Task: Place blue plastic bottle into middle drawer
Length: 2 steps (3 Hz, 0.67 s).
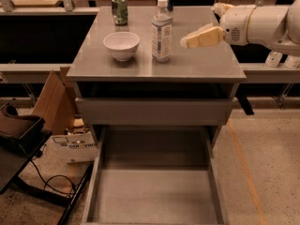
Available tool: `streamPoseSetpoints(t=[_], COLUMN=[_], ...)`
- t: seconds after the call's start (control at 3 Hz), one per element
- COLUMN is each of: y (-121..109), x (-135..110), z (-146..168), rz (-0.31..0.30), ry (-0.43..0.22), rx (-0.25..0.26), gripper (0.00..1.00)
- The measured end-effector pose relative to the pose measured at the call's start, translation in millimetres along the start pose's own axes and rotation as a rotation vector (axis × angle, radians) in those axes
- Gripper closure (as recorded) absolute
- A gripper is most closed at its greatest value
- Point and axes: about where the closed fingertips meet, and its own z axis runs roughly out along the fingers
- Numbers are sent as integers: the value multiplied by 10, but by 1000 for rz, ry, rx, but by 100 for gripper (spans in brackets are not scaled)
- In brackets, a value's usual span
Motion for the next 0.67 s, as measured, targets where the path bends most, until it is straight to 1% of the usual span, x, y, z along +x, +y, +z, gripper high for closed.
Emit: streamPoseSetpoints(t=[0.33,0.67], y=[-117,-281], x=[-56,-88], z=[379,853], rz=[14,59], ry=[-78,-155], rx=[-7,-32], gripper=[0,0])
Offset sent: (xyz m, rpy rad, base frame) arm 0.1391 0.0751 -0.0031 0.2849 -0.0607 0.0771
